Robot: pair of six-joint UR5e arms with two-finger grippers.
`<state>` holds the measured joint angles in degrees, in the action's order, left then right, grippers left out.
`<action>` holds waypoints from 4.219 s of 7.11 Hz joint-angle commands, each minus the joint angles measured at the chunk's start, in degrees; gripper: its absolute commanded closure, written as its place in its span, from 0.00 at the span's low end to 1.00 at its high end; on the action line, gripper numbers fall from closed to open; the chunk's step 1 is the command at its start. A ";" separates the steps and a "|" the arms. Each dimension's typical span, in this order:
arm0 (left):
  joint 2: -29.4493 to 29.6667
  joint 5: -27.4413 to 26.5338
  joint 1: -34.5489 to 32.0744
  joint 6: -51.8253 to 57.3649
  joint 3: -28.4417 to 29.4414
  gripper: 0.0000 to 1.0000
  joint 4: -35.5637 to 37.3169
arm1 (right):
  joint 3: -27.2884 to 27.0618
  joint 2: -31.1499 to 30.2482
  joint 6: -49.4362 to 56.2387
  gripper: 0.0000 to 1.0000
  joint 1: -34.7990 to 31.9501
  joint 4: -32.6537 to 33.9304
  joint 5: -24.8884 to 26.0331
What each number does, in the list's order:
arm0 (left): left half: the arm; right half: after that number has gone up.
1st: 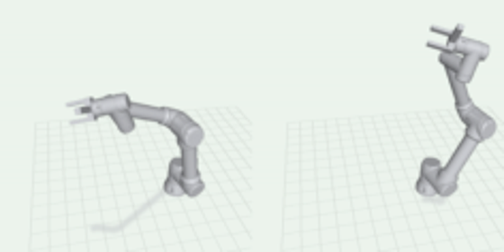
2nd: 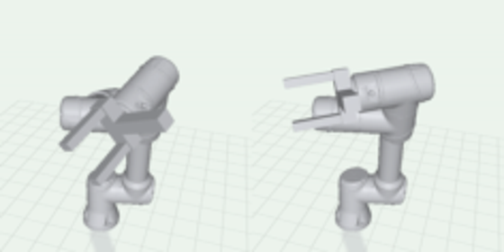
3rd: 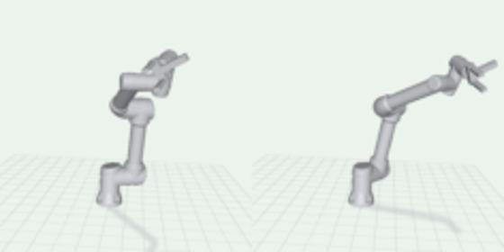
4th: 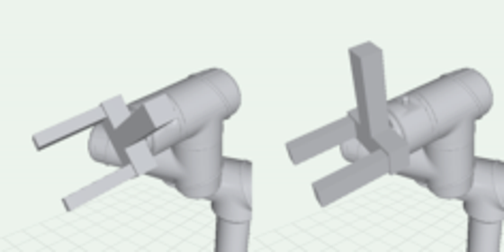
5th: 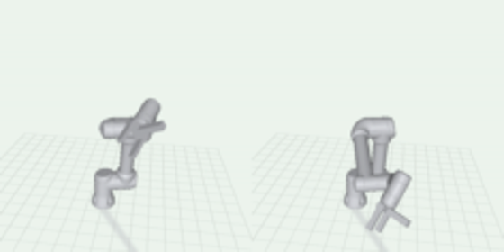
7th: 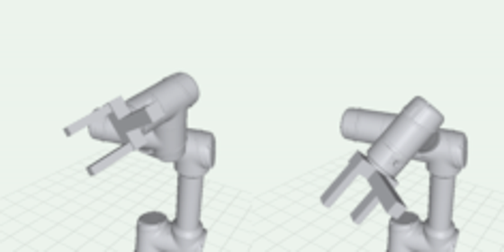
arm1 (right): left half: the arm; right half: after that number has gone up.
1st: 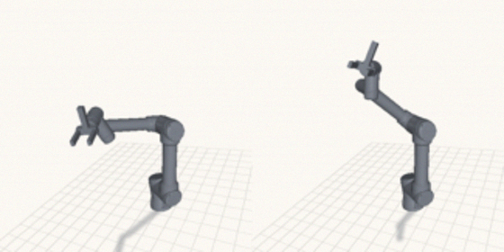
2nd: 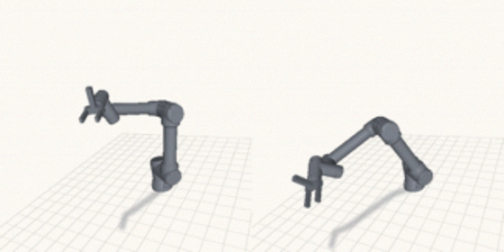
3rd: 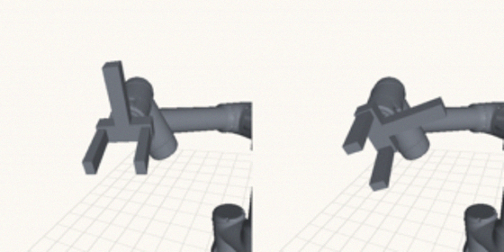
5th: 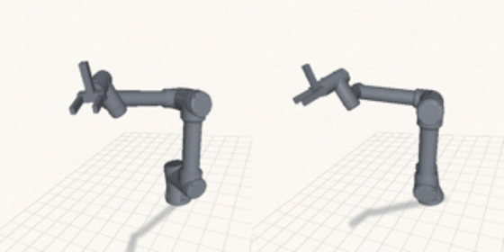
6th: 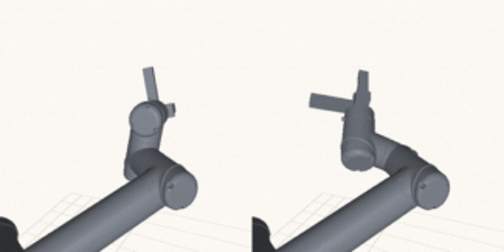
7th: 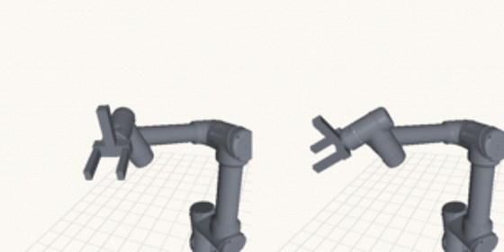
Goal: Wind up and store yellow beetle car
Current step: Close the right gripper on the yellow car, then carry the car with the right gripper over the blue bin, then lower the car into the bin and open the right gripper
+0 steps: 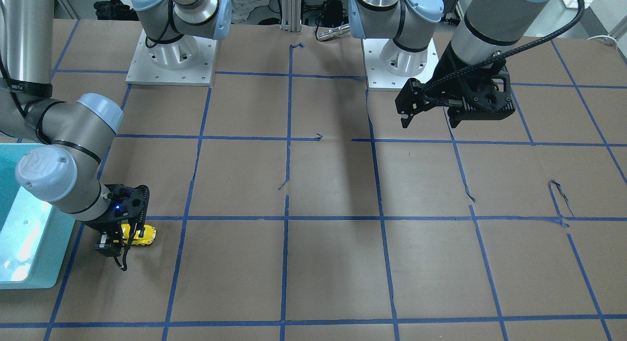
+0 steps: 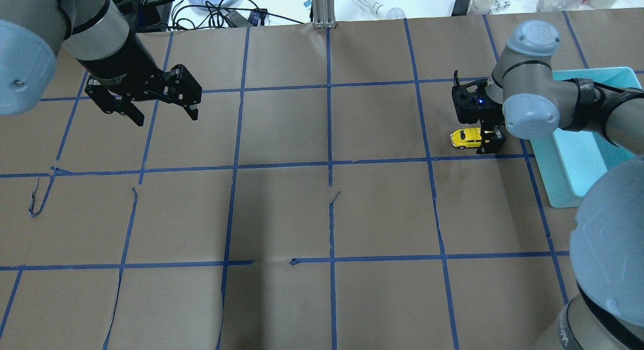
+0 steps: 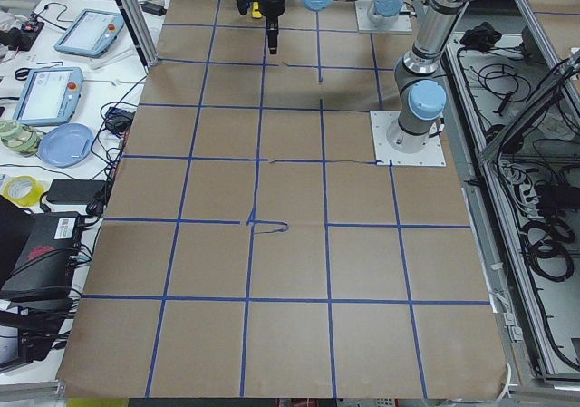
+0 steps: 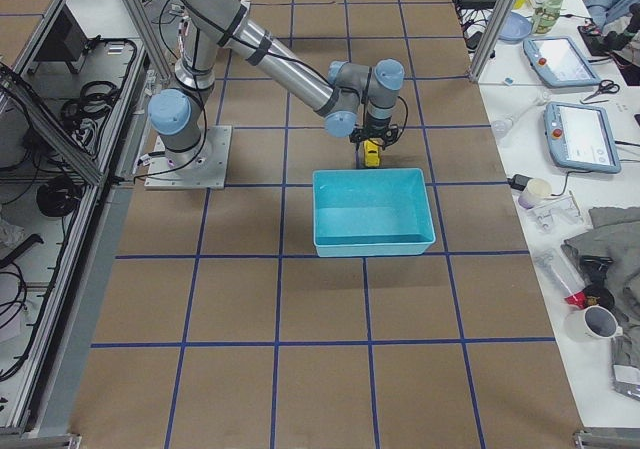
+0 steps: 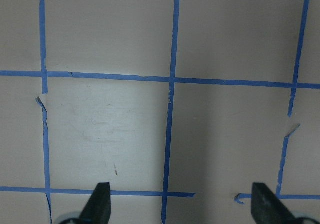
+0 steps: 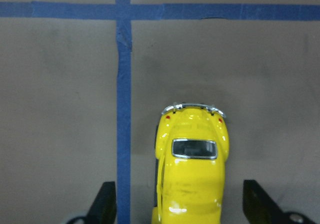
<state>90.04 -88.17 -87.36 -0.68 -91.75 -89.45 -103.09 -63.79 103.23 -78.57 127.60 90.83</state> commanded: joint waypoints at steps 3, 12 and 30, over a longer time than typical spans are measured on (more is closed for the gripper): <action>-0.39 -0.07 0.00 -0.02 -0.27 0.00 -0.19 | 0.43 -0.90 -0.14 0.80 -0.09 0.20 0.05; -0.83 0.28 0.18 -0.02 -1.58 0.00 -0.02 | 8.70 -8.46 19.48 0.85 11.21 -7.01 0.14; -3.64 0.37 0.09 -0.64 -3.70 0.00 -2.48 | 15.51 -17.51 -8.41 0.00 10.05 -27.79 -1.52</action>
<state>86.49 -87.71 -87.28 -1.32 -95.44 -91.92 -91.93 -79.53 104.35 -64.61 106.37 89.95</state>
